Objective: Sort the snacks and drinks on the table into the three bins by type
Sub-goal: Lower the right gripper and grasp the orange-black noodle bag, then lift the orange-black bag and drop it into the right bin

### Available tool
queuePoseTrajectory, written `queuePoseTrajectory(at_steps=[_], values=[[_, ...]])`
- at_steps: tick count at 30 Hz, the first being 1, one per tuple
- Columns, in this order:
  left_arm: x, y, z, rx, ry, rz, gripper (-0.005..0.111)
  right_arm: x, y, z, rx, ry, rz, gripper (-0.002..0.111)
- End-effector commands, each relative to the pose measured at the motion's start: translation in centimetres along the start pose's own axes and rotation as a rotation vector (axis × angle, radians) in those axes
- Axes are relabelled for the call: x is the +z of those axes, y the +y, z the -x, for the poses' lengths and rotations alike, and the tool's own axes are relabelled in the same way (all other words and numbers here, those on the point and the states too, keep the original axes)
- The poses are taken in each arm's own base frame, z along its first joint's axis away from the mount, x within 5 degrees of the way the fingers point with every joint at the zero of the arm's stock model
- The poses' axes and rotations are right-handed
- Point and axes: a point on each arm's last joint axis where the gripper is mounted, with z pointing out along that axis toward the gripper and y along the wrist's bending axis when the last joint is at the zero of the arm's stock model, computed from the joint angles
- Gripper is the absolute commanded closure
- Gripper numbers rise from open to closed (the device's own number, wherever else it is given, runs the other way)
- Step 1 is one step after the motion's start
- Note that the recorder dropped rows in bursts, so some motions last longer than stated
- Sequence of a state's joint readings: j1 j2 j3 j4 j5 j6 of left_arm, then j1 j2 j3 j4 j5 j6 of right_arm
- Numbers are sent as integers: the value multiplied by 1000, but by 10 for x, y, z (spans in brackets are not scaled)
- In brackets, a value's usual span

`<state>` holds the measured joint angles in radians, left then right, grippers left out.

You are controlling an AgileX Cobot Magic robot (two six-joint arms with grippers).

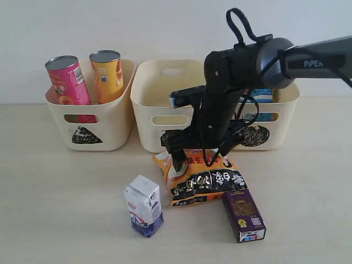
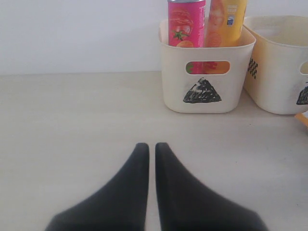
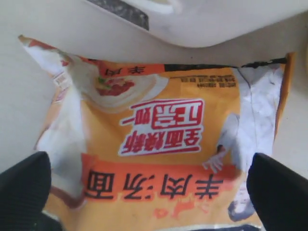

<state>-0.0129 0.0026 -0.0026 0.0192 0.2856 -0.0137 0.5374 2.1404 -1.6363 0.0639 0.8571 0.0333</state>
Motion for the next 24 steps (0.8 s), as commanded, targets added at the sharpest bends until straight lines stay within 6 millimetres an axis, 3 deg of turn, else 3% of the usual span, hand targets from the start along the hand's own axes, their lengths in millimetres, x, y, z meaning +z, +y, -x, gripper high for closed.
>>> queuePoseTrajectory(at_steps=[1,7,9,11,12,14,17,24], values=[[0,0,0,0,-7,2,103,14,-10,0,-3,19,-71,3],[0,0,0,0,-7,2,103,44,-11,-4,-6,52,-61,4],[0,0,0,0,-9,2,103,48,-11,-6,-26,79,-62,15],[0,0,0,0,-9,2,103,44,-11,-6,-30,103,-64,62],[0,0,0,0,-7,2,103,40,-11,-5,-29,122,-65,109],[0,0,0,0,-7,2,103,34,-10,-3,-29,131,-66,104],[0,0,0,0,-7,2,103,22,-10,0,-30,103,-64,108],[0,0,0,0,-5,2,103,-55,-5,8,-82,-27,-57,108]])
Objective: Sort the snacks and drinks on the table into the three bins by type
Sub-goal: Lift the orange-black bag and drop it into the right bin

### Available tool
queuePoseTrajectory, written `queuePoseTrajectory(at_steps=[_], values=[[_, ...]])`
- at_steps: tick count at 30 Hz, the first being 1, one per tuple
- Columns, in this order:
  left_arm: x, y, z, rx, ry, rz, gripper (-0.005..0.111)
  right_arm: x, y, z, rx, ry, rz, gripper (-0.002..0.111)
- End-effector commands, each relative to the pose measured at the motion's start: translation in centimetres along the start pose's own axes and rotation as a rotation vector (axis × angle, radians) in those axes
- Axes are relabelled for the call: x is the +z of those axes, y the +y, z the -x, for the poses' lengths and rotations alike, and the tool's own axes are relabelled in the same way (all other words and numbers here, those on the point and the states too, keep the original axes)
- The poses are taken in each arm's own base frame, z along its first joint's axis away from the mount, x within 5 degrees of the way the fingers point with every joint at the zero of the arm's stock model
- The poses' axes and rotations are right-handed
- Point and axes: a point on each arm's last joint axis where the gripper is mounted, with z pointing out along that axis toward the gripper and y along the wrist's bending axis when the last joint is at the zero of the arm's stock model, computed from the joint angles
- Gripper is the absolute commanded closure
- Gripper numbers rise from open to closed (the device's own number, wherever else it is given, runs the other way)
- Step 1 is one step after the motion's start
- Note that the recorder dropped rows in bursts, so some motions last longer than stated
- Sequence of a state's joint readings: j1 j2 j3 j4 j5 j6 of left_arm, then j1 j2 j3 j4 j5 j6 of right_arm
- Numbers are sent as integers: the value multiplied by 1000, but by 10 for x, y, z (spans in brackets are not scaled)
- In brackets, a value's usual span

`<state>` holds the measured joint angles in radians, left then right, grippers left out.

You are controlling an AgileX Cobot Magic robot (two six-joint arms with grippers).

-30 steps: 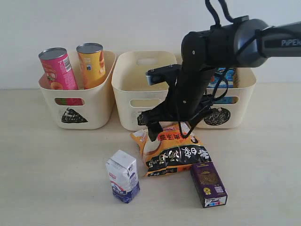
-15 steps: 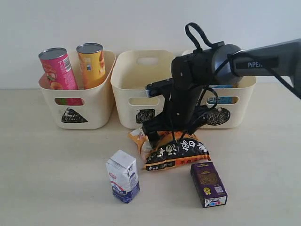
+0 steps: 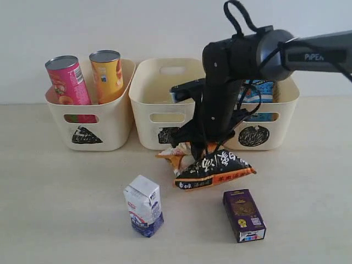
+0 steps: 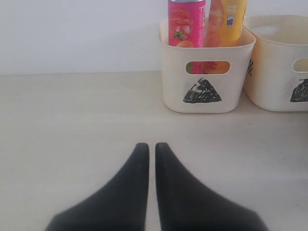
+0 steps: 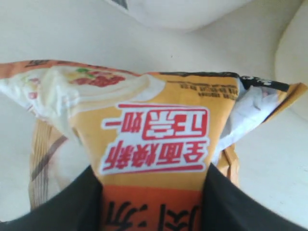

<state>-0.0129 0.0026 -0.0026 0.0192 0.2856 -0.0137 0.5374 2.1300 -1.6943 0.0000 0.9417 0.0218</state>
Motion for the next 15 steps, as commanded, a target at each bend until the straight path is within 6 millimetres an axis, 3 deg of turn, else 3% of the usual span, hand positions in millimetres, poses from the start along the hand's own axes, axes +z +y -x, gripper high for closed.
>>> queuePoseTrajectory(at_steps=[1,7,15], values=[[0,0,0,0,-5,2,103,-43,-4,-1,-33,-43,-9,108],[0,0,0,0,-5,2,103,-69,-4,-8,-54,-17,-10,108],[0,0,0,0,-5,2,103,-135,-3,-15,-91,-155,7,108]])
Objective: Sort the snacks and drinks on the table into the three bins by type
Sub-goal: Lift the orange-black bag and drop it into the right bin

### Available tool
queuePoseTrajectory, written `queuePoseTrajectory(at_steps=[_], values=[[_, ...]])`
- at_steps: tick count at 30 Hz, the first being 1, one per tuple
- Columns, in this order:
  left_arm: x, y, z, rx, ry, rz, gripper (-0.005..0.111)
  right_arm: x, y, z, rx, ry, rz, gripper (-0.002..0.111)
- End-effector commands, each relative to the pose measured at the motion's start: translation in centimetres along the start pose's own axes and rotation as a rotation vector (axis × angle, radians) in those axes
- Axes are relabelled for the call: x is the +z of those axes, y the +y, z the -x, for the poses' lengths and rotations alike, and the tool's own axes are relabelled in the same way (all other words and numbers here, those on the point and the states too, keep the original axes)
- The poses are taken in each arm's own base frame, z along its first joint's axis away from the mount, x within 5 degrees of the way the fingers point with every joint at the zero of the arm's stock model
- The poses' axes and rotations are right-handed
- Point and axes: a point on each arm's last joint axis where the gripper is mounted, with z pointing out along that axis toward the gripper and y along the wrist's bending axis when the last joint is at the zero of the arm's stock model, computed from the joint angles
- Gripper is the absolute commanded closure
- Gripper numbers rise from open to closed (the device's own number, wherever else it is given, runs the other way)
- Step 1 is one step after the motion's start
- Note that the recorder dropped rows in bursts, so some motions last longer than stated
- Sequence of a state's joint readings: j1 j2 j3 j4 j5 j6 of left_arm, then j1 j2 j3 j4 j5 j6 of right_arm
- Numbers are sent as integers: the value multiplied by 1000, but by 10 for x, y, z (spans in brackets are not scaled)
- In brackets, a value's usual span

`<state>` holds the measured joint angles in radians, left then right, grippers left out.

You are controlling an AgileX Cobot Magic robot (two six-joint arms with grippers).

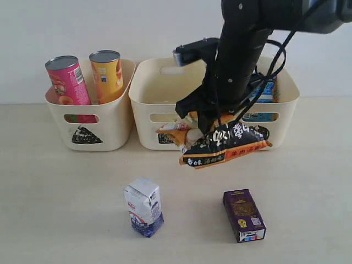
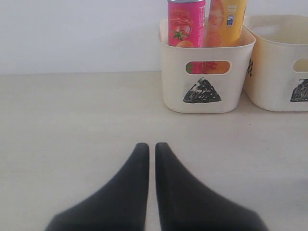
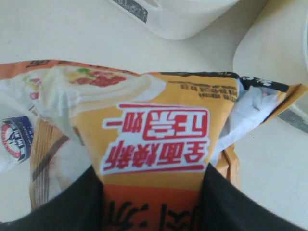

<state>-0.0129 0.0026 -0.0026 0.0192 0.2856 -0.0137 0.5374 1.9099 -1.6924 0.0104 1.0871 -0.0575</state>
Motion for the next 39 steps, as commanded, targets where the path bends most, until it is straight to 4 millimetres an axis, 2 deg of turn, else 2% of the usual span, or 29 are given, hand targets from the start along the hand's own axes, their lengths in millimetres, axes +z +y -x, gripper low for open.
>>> queuePoseTrajectory(at_steps=[1,6,8,12,14,16,18,23,26,30,32,33,34,37,39], values=[[0,0,0,0,-5,2,103,-46,-4,-3,-21,-101,-9,108],[0,0,0,0,-7,2,103,-87,-26,-6,12,-244,-53,108],[0,0,0,0,-7,2,103,-100,-46,-5,56,-332,-89,108],[0,0,0,0,-7,2,103,-97,-86,4,133,-479,-165,108],[0,0,0,0,-7,2,103,-94,-98,9,155,-537,-187,108],[0,0,0,0,-7,2,103,-89,-108,13,170,-581,-206,108],[0,0,0,0,-7,2,103,-71,-125,21,197,-645,-234,108],[0,0,0,0,-7,2,103,-20,-144,37,198,-727,-265,108],[0,0,0,0,-7,2,103,4,-155,40,207,-749,-280,108],[0,0,0,0,-7,2,103,24,-167,36,239,-723,-281,107],[0,0,0,0,-7,2,103,31,-171,33,248,-694,-281,100],[0,0,0,0,-7,2,103,35,-171,32,250,-675,-276,91],[0,0,0,0,-7,2,103,39,-171,30,253,-653,-272,71],[0,0,0,0,-9,2,103,39,-171,30,250,-641,-271,27],[0,0,0,0,-9,2,103,34,-170,30,246,-645,-273,9]])
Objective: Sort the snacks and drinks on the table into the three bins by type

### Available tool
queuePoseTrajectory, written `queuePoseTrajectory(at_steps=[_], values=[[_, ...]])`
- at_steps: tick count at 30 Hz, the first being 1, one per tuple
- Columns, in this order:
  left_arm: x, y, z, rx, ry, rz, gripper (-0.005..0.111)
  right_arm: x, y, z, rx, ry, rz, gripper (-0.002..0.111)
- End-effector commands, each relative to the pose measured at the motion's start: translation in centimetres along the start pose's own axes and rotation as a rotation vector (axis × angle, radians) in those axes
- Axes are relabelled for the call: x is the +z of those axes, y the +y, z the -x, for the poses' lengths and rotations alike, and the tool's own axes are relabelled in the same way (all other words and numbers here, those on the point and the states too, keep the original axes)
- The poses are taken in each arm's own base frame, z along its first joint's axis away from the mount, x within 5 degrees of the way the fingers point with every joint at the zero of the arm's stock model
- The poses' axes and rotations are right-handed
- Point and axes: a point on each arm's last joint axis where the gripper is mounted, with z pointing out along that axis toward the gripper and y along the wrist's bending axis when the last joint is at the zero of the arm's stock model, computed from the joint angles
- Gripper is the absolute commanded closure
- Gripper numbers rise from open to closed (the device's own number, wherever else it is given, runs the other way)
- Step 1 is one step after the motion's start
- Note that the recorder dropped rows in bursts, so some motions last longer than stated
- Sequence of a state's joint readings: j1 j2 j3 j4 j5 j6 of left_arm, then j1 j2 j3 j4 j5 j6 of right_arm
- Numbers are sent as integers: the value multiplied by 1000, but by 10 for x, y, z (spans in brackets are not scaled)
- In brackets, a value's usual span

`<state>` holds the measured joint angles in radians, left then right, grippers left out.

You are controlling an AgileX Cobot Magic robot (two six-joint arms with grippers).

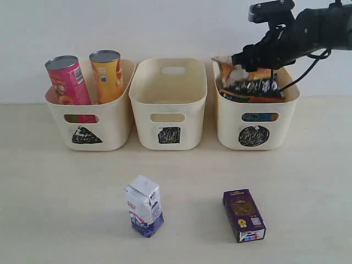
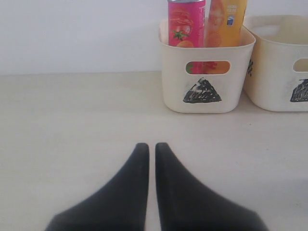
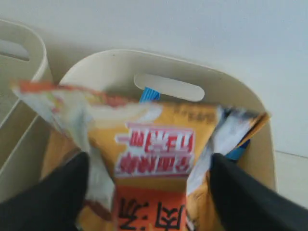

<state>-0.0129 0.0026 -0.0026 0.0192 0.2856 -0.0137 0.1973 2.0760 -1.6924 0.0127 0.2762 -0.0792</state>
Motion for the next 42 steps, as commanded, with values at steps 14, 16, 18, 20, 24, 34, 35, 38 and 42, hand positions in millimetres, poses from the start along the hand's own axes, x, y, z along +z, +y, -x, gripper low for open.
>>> queuePoseTrajectory(at_steps=[14,16,18,20,24,34,35,38,42], values=[[0,0,0,0,-9,2,103,-86,-11,27,-54,202,-21,105],[0,0,0,0,-9,2,103,-95,-21,23,-44,270,-36,106],[0,0,0,0,-9,2,103,-105,-36,19,-12,335,-61,106],[0,0,0,0,-5,2,103,-116,-53,16,40,380,-91,106],[0,0,0,0,-5,2,103,-140,-80,9,108,446,-141,106],[0,0,0,0,-5,2,103,-235,-73,-22,161,81,-234,106],[0,0,0,0,-5,2,103,-242,-71,-28,158,55,-235,106],[0,0,0,0,-5,2,103,-269,-62,-38,157,-31,-243,106],[0,0,0,0,-9,2,103,-300,-52,-57,156,-97,-249,108]])
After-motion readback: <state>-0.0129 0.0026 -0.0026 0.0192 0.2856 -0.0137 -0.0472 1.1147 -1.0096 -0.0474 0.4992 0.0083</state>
